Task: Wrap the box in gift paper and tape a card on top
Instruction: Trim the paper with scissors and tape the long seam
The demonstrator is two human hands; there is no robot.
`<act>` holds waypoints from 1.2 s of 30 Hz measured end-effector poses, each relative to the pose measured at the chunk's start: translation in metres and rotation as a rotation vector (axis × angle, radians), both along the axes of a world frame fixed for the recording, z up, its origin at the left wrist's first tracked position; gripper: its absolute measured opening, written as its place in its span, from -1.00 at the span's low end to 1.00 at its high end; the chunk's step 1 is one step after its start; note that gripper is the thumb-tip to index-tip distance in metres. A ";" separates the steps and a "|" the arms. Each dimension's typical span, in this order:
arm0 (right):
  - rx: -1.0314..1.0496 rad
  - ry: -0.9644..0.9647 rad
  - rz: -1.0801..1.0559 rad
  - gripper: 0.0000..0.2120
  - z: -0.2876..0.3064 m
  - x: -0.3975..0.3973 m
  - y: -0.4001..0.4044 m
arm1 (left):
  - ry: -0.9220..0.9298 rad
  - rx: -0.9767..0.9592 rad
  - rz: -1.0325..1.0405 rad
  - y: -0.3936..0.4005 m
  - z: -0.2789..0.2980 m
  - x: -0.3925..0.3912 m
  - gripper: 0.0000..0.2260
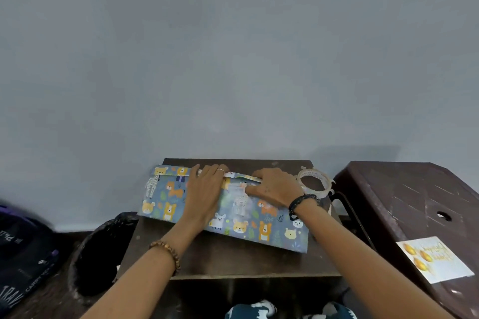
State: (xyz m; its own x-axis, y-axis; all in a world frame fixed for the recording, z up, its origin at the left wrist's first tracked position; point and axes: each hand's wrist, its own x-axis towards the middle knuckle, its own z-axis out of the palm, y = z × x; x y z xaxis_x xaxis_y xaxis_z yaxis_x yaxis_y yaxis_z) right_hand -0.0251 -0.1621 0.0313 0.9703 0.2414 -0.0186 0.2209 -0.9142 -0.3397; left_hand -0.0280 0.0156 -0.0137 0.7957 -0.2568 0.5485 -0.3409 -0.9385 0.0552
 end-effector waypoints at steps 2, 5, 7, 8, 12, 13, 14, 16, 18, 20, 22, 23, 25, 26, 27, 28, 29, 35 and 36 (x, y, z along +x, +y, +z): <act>-0.038 -0.058 0.015 -0.69 -0.010 0.002 0.003 | 0.022 0.007 0.007 0.000 -0.010 -0.001 -0.56; -0.020 -0.100 0.010 -0.72 -0.025 0.004 0.007 | 0.053 -0.021 -0.008 0.002 -0.017 -0.005 -0.63; 0.050 -0.169 -0.009 -0.77 -0.036 0.005 0.009 | 0.072 -0.033 -0.009 0.002 -0.017 -0.004 -0.66; 0.068 -0.207 -0.012 -0.78 -0.043 0.005 0.011 | 0.068 -0.035 -0.009 0.002 -0.019 -0.002 -0.67; 0.044 -0.313 -0.009 -0.84 -0.064 0.006 0.012 | 0.073 0.012 -0.016 0.003 -0.024 0.002 -0.66; 0.035 -0.335 -0.002 -0.84 -0.067 0.007 0.012 | 0.079 0.034 -0.028 0.002 -0.024 0.003 -0.65; 0.026 -0.359 0.000 -0.84 -0.068 0.008 0.012 | 0.087 0.052 -0.041 0.002 -0.023 0.004 -0.64; 0.010 -0.389 -0.005 -0.86 -0.069 0.007 0.013 | 0.088 0.060 -0.069 0.003 -0.024 0.003 -0.62; 0.006 -0.382 0.001 -0.89 -0.066 0.006 0.014 | 0.103 0.011 -0.087 0.006 -0.029 -0.003 -0.60; 0.008 -0.382 0.003 -0.88 -0.065 0.005 0.015 | 0.145 -0.113 -0.070 0.008 -0.036 -0.012 -0.59; 0.005 -0.427 0.003 -0.81 -0.066 0.004 0.016 | 0.199 -0.225 -0.017 0.007 -0.038 -0.020 -0.57; 0.008 -0.441 0.008 -0.78 -0.066 0.004 0.016 | 0.219 -0.242 0.006 0.007 -0.038 -0.022 -0.56; -0.030 -0.355 0.031 -0.79 -0.063 0.002 0.016 | 0.239 -0.239 0.013 0.006 -0.036 -0.021 -0.58; -0.047 -0.322 0.019 -0.81 -0.061 0.003 0.018 | 0.246 -0.230 0.002 0.005 -0.034 -0.020 -0.61; -0.064 -0.312 -0.008 -0.82 -0.060 0.003 0.021 | 0.244 -0.208 -0.011 0.006 -0.032 -0.018 -0.63; -0.078 -0.333 -0.034 -0.78 -0.058 0.001 0.026 | 0.245 -0.177 -0.021 0.008 -0.031 -0.015 -0.64; -0.089 -0.391 -0.039 -0.71 -0.057 -0.004 0.033 | 0.253 -0.141 -0.029 0.009 -0.030 -0.012 -0.65; -0.092 -0.333 0.107 -0.53 -0.077 -0.059 0.084 | 0.237 -0.132 0.036 0.015 -0.024 -0.007 -0.83; -0.099 -0.287 0.066 -0.53 -0.080 -0.062 0.084 | 0.242 -0.108 0.044 0.014 -0.023 -0.009 -0.81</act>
State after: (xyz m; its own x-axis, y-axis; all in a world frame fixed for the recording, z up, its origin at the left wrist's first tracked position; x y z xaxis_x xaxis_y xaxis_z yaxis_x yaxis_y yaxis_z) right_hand -0.0871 -0.0784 -0.0489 0.9215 0.3147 0.2274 0.3549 -0.9203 -0.1645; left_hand -0.0366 0.0301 -0.0371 0.9162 -0.1696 0.3630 -0.2646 -0.9364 0.2306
